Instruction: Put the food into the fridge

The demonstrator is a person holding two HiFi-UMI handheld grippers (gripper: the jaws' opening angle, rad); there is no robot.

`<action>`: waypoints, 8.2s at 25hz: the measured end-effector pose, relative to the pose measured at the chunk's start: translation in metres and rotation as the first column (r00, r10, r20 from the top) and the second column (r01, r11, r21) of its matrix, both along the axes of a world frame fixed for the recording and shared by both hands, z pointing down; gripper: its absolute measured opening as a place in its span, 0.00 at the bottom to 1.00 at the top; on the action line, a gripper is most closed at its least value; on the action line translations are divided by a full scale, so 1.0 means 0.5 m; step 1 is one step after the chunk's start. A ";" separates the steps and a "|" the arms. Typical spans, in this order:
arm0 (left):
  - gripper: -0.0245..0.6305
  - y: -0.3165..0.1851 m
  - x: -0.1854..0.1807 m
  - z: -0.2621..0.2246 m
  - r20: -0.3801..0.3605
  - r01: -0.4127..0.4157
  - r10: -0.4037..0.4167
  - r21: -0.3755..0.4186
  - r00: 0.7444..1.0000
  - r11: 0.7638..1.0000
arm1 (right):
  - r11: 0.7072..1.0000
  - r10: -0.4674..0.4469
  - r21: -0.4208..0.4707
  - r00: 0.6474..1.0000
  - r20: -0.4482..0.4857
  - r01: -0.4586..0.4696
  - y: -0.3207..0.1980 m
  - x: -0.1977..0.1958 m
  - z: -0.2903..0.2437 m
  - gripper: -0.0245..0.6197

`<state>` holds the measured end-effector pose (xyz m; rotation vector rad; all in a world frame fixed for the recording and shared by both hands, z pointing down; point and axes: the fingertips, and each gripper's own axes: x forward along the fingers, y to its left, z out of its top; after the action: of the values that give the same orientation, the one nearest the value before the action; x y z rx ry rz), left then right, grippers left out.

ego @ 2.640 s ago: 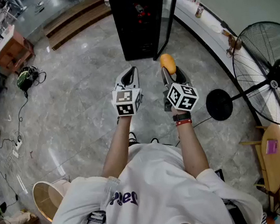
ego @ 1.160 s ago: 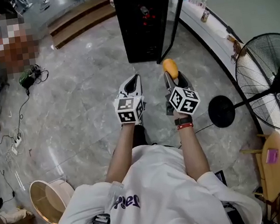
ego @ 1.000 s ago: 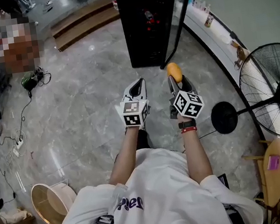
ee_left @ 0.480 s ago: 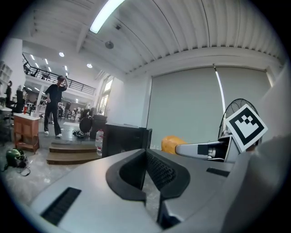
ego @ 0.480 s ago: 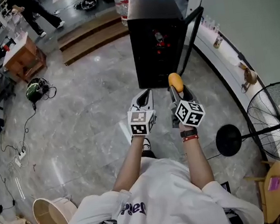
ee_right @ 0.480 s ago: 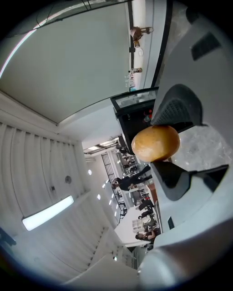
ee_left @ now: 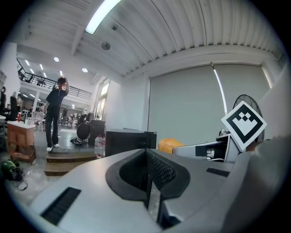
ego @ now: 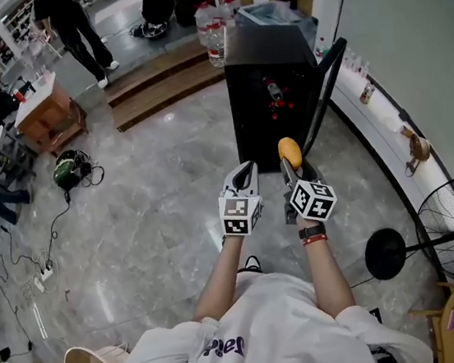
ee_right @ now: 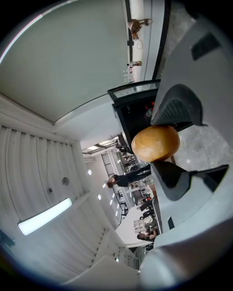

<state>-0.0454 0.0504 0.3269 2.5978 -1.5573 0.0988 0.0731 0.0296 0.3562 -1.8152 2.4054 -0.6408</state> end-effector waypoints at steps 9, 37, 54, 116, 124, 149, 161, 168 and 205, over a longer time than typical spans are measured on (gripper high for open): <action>0.07 -0.147 -0.038 -0.003 0.023 -0.077 0.077 0.020 0.997 0.997 | 0.998 0.058 -0.010 0.998 0.007 -0.058 -0.129 -0.044 0.009 0.45; 0.07 -0.568 0.018 0.269 -0.001 -0.019 0.018 -0.093 1.000 0.995 | 0.984 0.010 -0.175 1.000 -0.019 -0.013 -0.521 0.014 0.295 0.45; 0.07 -0.650 0.030 0.382 0.004 -0.005 0.006 -0.132 1.000 0.991 | 0.978 -0.040 -0.208 0.998 -0.055 0.028 -0.646 0.022 0.421 0.45; 0.07 -0.899 -0.003 0.579 -0.090 0.004 -0.022 -0.194 0.996 0.981 | 0.976 -0.121 -0.201 0.977 -0.178 0.084 -1.098 -0.065 0.695 0.45; 0.07 -0.922 -0.009 0.606 -0.012 0.028 -0.031 -0.196 0.999 0.980 | 0.974 -0.124 -0.211 0.974 -0.188 0.083 -1.152 -0.073 0.725 0.45; 0.07 -0.941 -0.028 0.669 0.022 -0.004 0.009 -0.210 1.000 0.978 | 0.969 -0.183 -0.215 0.938 -0.295 0.121 -1.296 -0.097 0.787 0.45; 0.07 -0.945 -0.025 0.691 0.045 0.009 0.001 -0.231 0.999 0.973 | 0.970 -0.197 -0.201 0.924 -0.328 0.135 -1.306 -0.098 0.792 0.49; 0.07 -0.942 -0.035 0.699 0.037 0.037 -0.028 -0.254 0.999 0.967 | 0.969 -0.202 -0.203 0.922 -0.332 0.139 -1.295 -0.100 0.796 0.53; 0.07 -0.888 -0.028 0.565 0.061 0.024 -0.011 -0.225 0.998 0.974 | 0.979 -0.143 -0.184 0.941 -0.307 0.089 -1.105 -0.014 0.635 0.52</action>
<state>-0.0594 -0.3937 0.6097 2.4249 -1.4898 0.3340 0.0663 -0.5230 0.6737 -1.9896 2.7611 -0.6185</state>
